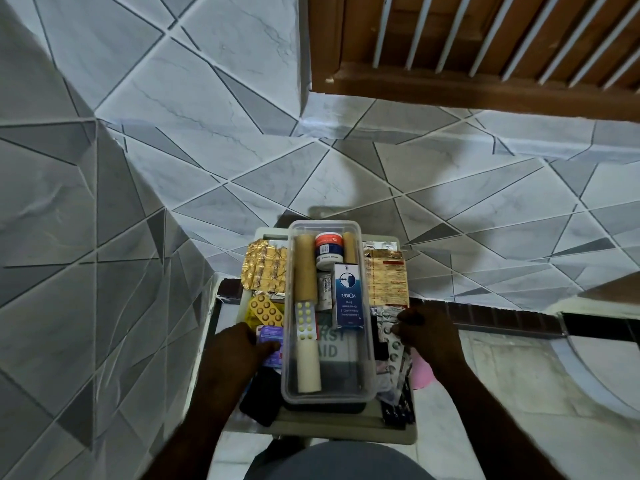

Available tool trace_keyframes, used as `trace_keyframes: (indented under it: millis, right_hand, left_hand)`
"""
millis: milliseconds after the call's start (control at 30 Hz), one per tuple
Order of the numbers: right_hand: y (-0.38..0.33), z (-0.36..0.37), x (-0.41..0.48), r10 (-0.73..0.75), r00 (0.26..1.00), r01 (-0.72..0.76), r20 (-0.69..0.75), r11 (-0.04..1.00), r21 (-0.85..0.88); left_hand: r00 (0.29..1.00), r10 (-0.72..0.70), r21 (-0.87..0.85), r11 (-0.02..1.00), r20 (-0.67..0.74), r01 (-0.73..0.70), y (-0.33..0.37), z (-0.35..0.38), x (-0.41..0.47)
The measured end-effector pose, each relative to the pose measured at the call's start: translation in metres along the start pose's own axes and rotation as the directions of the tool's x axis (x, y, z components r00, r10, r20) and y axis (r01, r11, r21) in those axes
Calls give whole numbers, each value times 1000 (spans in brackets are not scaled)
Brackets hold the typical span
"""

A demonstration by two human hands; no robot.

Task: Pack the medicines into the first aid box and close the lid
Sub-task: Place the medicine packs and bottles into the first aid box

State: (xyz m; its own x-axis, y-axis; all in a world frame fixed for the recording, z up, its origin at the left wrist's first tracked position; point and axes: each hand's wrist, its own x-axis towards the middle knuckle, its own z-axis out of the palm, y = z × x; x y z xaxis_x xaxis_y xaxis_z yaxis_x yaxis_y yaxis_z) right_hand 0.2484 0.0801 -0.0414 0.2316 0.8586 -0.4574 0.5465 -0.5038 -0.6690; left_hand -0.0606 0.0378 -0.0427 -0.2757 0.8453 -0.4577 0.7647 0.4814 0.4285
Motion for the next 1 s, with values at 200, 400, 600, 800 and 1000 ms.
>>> trace_keyframes:
  millis: [200,400,600,800,1000]
  right_hand:
    - [-2,0,2,35,999,-36,15,998,58]
    - [-6,0,0,31,999,-34,23,992,122]
    - [-19,-14,-4,1,999,-7,41,988,157]
    - [-53,-44,-3,-127,990,130,-56,989,68]
    - [-107,-49,-3,-273,959,281,-78,951,127]
  left_hand:
    - [998,-37,-72,997,-45,33,4,-3,-2]
    - [999,-25,-173,985,-23,21,1,-5,0]
    - [997,-49,-359,931,62,68,-8,-18,2]
    - [998,-36,-423,906,-59,7,-1,-48,-5]
    - [993,40,-591,801,-113,-99,31,-68,-13]
